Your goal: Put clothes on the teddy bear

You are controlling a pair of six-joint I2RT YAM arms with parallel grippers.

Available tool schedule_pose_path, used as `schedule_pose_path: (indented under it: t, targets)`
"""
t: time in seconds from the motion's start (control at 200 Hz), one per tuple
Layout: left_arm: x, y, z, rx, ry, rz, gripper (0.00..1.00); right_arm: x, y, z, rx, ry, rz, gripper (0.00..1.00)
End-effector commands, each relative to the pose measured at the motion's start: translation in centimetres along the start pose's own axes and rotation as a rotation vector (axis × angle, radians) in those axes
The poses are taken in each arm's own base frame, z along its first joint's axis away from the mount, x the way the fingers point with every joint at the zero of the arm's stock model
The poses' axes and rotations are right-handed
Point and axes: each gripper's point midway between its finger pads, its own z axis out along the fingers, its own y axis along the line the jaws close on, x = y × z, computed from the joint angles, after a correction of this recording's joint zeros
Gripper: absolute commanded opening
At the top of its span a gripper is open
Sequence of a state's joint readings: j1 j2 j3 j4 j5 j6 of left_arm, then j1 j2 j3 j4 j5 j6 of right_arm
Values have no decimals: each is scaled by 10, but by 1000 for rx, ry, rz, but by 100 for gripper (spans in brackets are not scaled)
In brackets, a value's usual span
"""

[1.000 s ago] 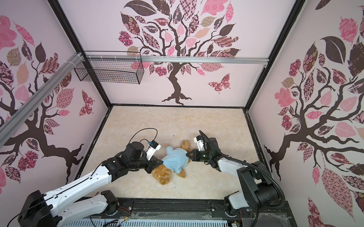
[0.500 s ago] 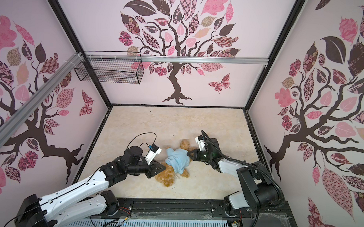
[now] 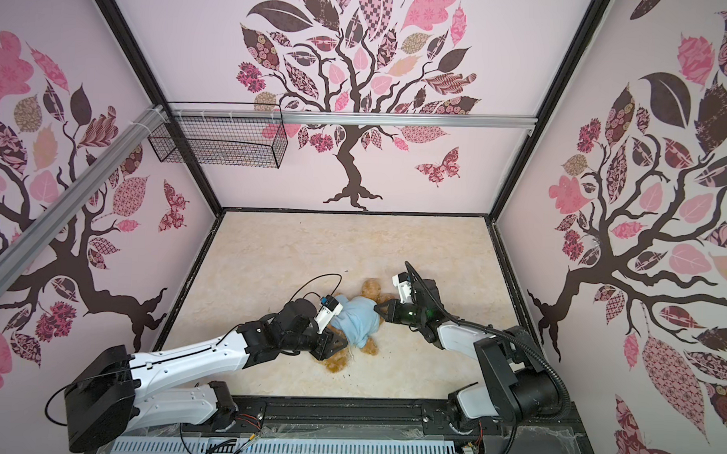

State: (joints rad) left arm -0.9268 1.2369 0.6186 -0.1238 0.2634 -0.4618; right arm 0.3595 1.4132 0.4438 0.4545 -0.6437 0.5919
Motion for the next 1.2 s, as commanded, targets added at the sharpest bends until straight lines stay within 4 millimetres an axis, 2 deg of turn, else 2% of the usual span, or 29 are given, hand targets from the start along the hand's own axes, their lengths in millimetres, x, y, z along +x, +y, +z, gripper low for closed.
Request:
schedule_pose_path:
  t: [0.0, 0.225, 0.365, 0.475, 0.585, 0.7, 0.795, 0.885, 0.95, 1.02, 1.08, 1.195]
  targets:
    - [-34, -17, 3, 45, -85, 21, 34, -6, 7, -3, -15, -26, -19, 0]
    - [-40, -5, 17, -10, -89, 23, 24, -6, 8, -2, -18, -25, -19, 0]
    - [-39, -1, 12, -25, -91, 12, 0, -7, 1, -5, 30, -36, -35, 0]
    - [-25, 2, -8, 2, -94, -48, 0, -13, -10, -14, 113, -84, -56, 0]
    - [-5, 13, -30, 29, -102, -148, 0, -19, -21, -22, 178, -128, -51, 0]
    - [2, 27, -45, 29, -130, -194, 0, -23, -26, -24, 210, -157, -46, 0]
    - [9, 34, -39, 9, -105, -203, 0, -22, -31, -19, 204, -157, -28, 0]
    - [11, 42, -28, -21, -73, -211, 0, -11, -38, -11, 196, -114, -7, 0]
    - [9, 48, -24, -51, -69, -208, 0, -4, -42, -8, 191, -89, -12, 5]
    - [2, 45, -20, -37, -79, -206, 0, -6, -33, -8, 152, -85, -44, 10]
    - [-6, 35, -20, 14, -87, -185, 0, -12, -18, -8, 106, -84, -86, 14]
    - [-17, 19, -28, 68, -100, -122, 28, -23, 3, -12, 54, -86, -140, 22]
